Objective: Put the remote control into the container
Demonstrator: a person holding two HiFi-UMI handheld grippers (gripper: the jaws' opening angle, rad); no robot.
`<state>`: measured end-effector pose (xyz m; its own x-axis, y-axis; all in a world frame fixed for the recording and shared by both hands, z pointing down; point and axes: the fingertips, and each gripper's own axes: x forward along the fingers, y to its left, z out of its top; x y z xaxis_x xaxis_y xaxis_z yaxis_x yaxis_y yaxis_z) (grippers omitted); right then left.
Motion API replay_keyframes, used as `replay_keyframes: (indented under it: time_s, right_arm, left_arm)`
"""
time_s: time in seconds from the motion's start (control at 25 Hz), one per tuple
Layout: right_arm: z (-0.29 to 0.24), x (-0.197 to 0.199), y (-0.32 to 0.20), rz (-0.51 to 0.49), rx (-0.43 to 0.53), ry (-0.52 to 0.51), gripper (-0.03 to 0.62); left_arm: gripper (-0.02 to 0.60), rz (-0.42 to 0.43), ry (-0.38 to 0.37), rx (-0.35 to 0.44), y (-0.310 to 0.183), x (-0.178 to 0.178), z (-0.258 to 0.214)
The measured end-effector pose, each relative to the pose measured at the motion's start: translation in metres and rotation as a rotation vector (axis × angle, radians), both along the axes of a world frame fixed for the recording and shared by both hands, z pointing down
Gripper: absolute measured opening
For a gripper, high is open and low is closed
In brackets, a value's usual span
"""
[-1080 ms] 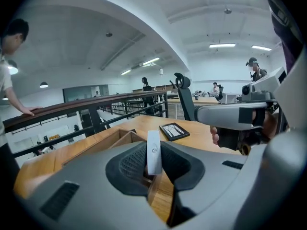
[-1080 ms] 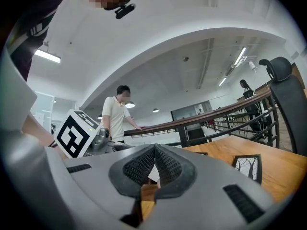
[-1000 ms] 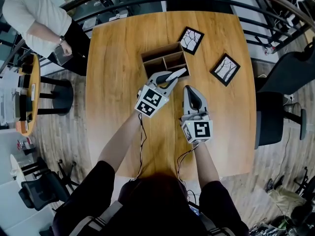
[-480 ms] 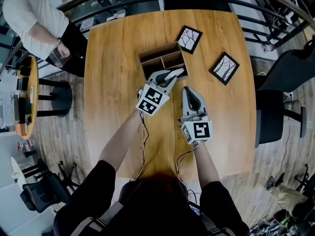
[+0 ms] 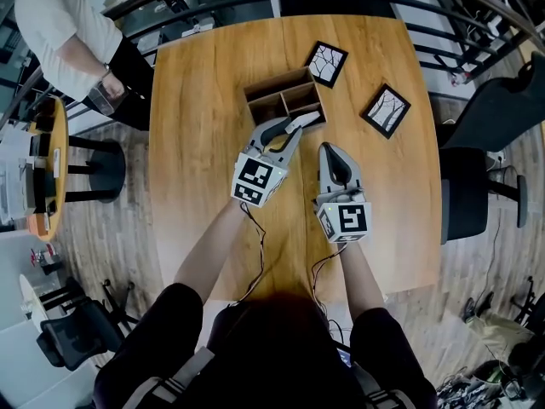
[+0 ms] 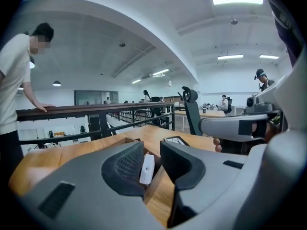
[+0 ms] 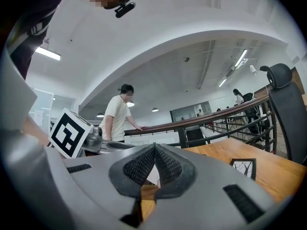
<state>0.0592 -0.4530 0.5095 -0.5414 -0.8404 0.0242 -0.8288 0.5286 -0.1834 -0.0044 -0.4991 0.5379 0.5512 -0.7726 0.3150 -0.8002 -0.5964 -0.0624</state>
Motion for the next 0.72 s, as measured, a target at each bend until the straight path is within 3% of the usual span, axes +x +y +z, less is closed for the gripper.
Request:
replay_keyframes:
  time_s: [0.36,0.56,0.72]
  right_arm:
    - [-0.042,-0.012,0.050,0.007,0.052,0.012,0.018]
    - [-0.062,-0.020,0.089,0.014,0.077,0.014,0.018]
    - [-0.078,-0.030,0.127,0.005,0.100,0.033,0.018]
  left_arm:
    - [0.091,-0.050,0.124,0.111,0.079,-0.010,-0.057]
    - [0.020,-0.063,0.171,0.147,0.128,-0.015,-0.080]
    - [0.012,-0.076,0.194,0.189,0.167,-0.023,-0.103]
